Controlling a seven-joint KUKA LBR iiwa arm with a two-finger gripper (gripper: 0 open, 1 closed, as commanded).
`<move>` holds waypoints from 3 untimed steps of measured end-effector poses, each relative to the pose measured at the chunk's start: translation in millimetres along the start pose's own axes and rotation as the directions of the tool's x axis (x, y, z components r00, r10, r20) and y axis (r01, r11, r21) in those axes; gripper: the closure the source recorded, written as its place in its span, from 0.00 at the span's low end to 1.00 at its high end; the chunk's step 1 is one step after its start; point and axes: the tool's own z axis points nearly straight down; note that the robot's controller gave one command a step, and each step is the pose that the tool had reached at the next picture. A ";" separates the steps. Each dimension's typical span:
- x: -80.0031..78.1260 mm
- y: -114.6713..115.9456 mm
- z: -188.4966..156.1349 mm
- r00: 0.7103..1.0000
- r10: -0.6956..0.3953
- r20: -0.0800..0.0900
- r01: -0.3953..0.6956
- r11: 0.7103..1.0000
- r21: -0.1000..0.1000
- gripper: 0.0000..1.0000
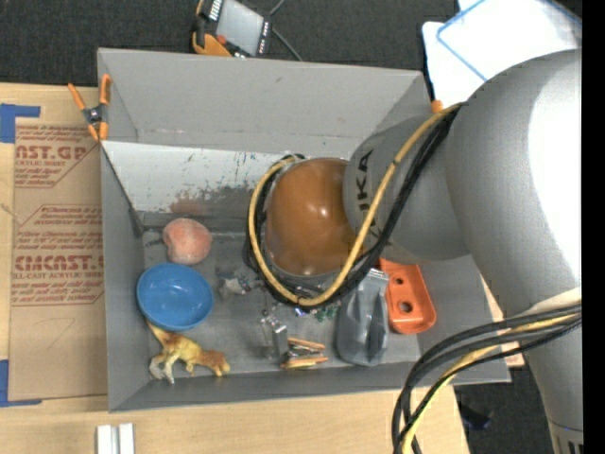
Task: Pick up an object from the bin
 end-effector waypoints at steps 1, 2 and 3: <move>-0.9 19.9 0.1 1.000 0.011 0.001 -0.011 1.000 -0.004 1.00; -0.2 19.6 0.5 1.000 0.012 -0.001 -0.012 1.000 -0.004 0.00; -0.1 19.5 0.5 1.000 0.011 -0.001 -0.011 1.000 -0.004 0.00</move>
Offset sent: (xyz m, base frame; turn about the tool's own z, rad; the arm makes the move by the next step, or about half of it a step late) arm 0.0000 0.0000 0.0000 0.0000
